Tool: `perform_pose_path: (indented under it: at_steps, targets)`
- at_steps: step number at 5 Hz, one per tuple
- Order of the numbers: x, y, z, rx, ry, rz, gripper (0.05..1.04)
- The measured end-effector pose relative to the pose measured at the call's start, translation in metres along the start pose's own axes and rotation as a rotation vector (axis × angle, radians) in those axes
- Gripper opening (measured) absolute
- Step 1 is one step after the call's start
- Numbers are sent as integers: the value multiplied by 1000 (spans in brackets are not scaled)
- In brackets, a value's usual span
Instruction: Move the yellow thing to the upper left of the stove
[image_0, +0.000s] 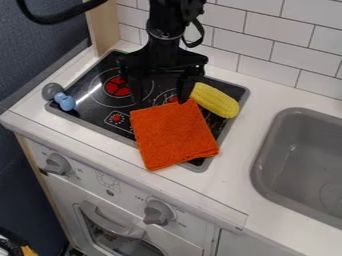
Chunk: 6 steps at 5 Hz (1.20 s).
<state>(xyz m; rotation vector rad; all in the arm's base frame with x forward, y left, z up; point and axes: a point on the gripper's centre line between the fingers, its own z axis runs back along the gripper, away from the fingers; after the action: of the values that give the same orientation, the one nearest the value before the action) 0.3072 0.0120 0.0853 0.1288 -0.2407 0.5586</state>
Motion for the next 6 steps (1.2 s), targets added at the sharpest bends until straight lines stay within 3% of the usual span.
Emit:
perform_pose_path:
  at_steps: [1,3,4,5,6]
  targets:
    - [-4,1,-9,20,28,3,999]
    - [-2,-16,1,18,-9,163,999]
    - [2,-33,11,9,-49,395,999]
    - [9,-49,12,-15,-43,592,999]
    - [10,-64,5,-40,18,686,999]
